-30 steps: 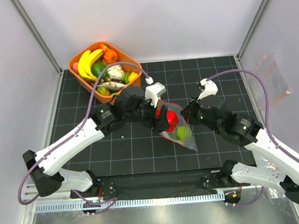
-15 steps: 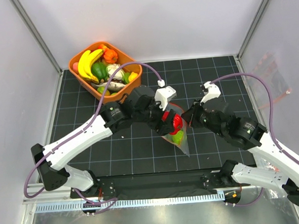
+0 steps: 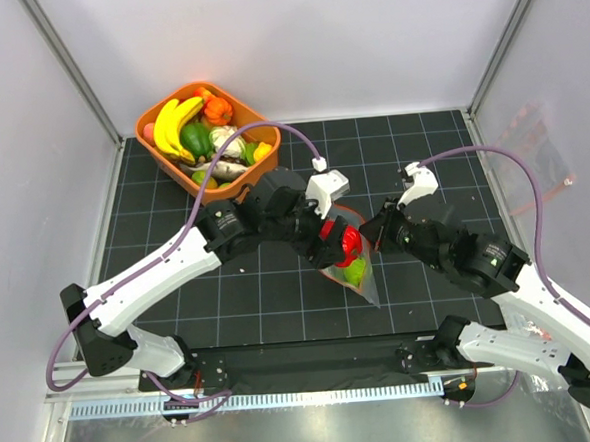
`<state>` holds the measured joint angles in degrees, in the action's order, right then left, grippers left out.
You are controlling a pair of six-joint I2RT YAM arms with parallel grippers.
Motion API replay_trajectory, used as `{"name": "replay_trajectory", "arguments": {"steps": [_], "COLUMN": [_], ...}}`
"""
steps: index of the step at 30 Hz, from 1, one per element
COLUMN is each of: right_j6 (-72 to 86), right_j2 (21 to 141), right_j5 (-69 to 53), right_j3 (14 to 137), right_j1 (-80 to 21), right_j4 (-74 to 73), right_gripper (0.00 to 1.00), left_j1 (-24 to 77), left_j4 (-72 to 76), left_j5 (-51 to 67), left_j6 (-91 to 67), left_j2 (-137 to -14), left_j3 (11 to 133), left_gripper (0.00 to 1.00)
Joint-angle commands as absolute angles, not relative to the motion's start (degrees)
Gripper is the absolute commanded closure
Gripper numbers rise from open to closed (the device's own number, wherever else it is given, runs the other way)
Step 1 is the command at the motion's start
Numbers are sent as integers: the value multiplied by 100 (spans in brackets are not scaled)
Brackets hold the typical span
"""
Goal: Place the food in the zip-top bag and seal the zipper
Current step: Place the fake fruit in the zipper food storage bag.
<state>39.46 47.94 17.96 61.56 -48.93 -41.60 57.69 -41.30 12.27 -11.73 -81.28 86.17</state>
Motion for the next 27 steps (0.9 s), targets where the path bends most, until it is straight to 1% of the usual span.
{"name": "replay_trajectory", "arguments": {"steps": [1, 3, 5, 6, 7, 9, 10, 11, 12, 13, 22, 27], "right_j6": [3999, 3999, 3999, 3999, 3999, 3990, 3990, 3982, 3981, 3990, 3981, 3990], "right_j2": [4702, 4694, 4720, 4720, 4720, 4720, 4711, 4711, 4711, 4711, 4676, 4632], "right_j5": [1793, 1793, 1767, 1775, 1775, 1775, 1793, 1793, 1802, 1810, 1810, 1819], "right_j3": [6223, 6223, 6223, 6231, 6231, 6223, 6231, 6231, 6231, 6231, 6231, 6240], "right_j1": [-4878, -4887, -4869, -4878, -4878, -4878, -4878, -4887, -4878, -4878, -4878, -4878], "right_j4": [-3920, -3929, -3929, -3920, -3929, -3937, -3946, -3946, -3955, -3972, -3973, -3990], "right_gripper": [99, 99, 99, 99, 99, 99, 99, 99, 99, 99, 99, 99], "left_j1": [5801, 5801, 5801, 5801, 5801, 5801, 5801, 5801, 5801, 5801, 5801, 5801], "left_j4": [-4078, -4078, -4078, -4069, -4069, -4078, -4078, -4087, -4078, -4078, -4069, -3982], "left_j5": [1432, 1564, 1652, 1635, 1635, 1591, 1565, 1556, 1547, 1556, 1459, 1292], "left_j6": [-1169, -1125, -1134, -1151, -1151, -1213, -1230, -1239, -1222, -1213, -1257, -1704], "left_j2": [-8007, -8059, -8121, -8138, -8156, -8183, -8174, -8165, -8139, -8121, -8025, -7954], "left_j3": [8833, 8850, 8885, 8894, 8895, 8921, 8921, 8921, 8921, 8921, 8947, 8974], "left_gripper": [26, 61, 83, 85, 84, 49, 35, 4, 0, 0, 0, 0]}}
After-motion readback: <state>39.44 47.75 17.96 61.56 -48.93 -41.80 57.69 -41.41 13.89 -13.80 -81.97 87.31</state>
